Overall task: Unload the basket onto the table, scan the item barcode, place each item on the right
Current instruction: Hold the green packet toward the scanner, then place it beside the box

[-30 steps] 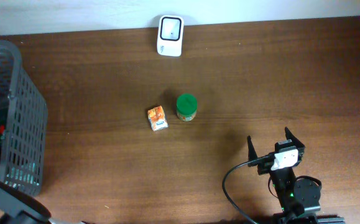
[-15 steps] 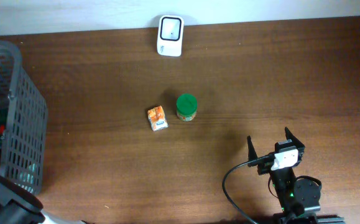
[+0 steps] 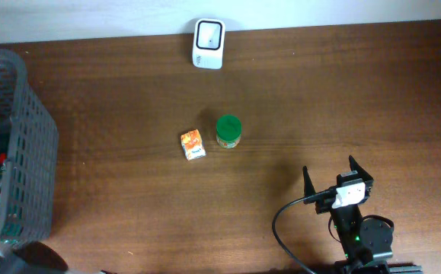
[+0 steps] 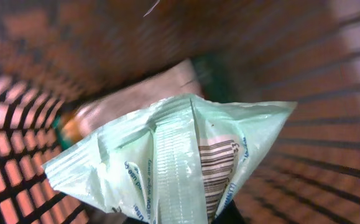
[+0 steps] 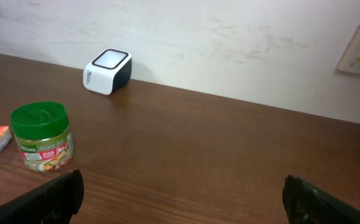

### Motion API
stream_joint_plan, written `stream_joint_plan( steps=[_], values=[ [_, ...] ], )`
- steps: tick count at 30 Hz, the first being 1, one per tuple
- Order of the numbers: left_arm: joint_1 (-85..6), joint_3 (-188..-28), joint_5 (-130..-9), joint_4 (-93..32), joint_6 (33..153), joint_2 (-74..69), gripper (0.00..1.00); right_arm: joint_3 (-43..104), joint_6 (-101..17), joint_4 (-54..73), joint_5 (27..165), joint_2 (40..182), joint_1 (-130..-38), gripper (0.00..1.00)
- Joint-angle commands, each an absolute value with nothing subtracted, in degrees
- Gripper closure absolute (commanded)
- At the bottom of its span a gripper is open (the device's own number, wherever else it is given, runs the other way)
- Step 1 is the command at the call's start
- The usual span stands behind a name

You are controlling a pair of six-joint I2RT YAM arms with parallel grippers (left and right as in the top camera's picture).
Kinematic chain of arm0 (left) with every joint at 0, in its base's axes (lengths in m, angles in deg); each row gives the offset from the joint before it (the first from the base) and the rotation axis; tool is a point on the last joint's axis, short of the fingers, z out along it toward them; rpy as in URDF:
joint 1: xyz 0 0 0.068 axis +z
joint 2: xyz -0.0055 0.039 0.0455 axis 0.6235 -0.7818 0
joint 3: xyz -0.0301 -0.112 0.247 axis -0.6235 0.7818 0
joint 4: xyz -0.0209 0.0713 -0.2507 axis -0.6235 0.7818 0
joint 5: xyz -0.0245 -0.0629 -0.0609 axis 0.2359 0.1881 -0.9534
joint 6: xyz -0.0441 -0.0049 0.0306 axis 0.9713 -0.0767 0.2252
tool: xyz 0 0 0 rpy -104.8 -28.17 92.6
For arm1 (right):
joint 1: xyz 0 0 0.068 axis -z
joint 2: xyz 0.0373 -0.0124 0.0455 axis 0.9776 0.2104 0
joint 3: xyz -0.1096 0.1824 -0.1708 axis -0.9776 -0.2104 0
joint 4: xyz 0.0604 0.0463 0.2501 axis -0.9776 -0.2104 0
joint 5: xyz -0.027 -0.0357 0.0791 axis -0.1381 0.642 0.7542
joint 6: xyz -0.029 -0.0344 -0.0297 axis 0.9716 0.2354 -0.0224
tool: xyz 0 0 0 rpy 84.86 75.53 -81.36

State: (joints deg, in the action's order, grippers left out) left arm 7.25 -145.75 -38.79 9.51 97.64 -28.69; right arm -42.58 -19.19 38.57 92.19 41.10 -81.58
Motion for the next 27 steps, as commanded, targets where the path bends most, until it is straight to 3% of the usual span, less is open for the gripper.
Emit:
stream_joint_plan(
  steps=[1,4,6,11,17,27],
  values=[
    [-1.06,-153.4,-44.36,10.3,94.43,-21.15,1.0,-43.03,-20.02,38.57,92.52,40.62,-81.21,0.02],
    [-11.61,-153.8,-44.06,10.76,91.21,-17.48,0.98,-43.03,-20.02,38.55,92.52,40.62,-81.21,0.02],
    [-23.96,-153.64,-41.17,13.99,90.1,-17.7,0.98,-43.03,-20.02,38.55,92.52,40.62,-81.21,0.01],
    [-39.09,-151.5,-34.57,21.38,89.95,-23.62,0.98,-43.03,-20.02,38.55,92.52,40.62,-81.21,0.02],
    [-48.01,-138.98,-34.39,19.81,91.61,-31.32,0.99,-43.03,-20.02,38.55,92.52,40.62,-81.21,0.02],
    [-52.07,-108.95,-31.16,-11.06,92.07,-34.55,0.87,-43.03,-20.02,38.55,92.52,40.62,-81.21,0.02]
  ],
)
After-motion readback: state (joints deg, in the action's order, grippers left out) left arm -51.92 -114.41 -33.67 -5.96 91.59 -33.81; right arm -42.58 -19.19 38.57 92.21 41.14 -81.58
